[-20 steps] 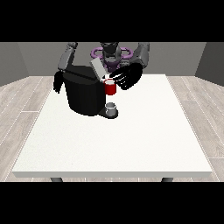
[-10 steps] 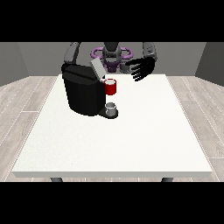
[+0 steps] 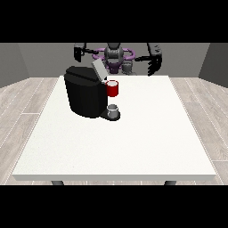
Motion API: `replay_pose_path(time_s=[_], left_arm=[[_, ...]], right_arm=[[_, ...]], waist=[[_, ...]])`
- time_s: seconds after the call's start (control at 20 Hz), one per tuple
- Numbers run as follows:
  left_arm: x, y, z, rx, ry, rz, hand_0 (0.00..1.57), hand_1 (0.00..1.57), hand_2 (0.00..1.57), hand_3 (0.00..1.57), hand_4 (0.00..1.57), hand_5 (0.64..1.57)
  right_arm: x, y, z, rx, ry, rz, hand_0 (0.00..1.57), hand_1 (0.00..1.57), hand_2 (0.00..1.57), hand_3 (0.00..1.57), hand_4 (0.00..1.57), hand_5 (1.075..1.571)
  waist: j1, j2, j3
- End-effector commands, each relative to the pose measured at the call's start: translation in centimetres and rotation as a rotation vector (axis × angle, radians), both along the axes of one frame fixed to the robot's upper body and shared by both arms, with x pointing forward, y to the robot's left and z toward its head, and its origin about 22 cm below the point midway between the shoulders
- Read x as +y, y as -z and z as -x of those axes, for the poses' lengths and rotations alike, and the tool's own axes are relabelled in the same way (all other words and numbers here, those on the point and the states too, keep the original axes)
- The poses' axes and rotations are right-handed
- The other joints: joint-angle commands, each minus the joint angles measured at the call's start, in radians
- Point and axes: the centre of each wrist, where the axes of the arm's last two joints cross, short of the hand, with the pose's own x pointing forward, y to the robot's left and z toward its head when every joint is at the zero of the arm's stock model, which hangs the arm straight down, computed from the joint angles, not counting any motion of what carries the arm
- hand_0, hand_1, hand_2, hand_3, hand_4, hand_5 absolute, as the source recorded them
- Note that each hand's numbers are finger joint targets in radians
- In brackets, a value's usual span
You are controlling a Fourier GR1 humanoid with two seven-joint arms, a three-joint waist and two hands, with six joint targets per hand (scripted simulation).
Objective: Insert the coffee pod into the coffee machine and close the lid
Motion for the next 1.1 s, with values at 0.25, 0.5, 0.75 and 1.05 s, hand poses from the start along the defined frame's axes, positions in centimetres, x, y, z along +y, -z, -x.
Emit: replay_pose_path(time_s=[0.25, 0.5, 0.75, 1.05], left_arm=[[2.6, 2.5, 5.2, 0.068, -0.009, 0.067, 0.0, 0.0, 0.0, 0.0, 0.35, 1.571], [1.7, 1.2, 4.8, -0.052, -0.012, 0.082, 0.0, 0.0, 0.0, 0.0, 0.3, 1.571], [-2.3, -0.7, 2.5, -0.175, 0.08, 0.103, 0.0, 0.0, 0.0, 0.0, 0.13, 1.571], [-0.4, -1.2, 3.7, -0.192, 0.069, 0.161, 0.0, 0.0, 0.0, 0.0, 0.17, 1.571]], right_arm=[[3.5, -6.9, -1.3, -0.169, -0.019, 0.077, 0.0, 0.0, 0.0, 0.0, 0.2, 1.571], [3.5, -11.0, -1.8, -0.245, 0.012, 0.096, 0.0, 0.0, 0.0, 0.0, 0.47, 1.571], [5.0, -10.5, -4.0, -0.302, 0.122, 0.128, 0.0, 0.0, 0.0, 0.0, 0.29, 1.571], [4.9, -13.3, -6.1, -0.354, 0.119, 0.204, 0.0, 0.0, 0.0, 0.0, 0.21, 1.571]], waist=[[0.065, -0.062, 0.0018], [0.085, 0.08, 0.0018], [0.189, 0.195, 0.0021], [0.171, 0.253, 0.0019]])
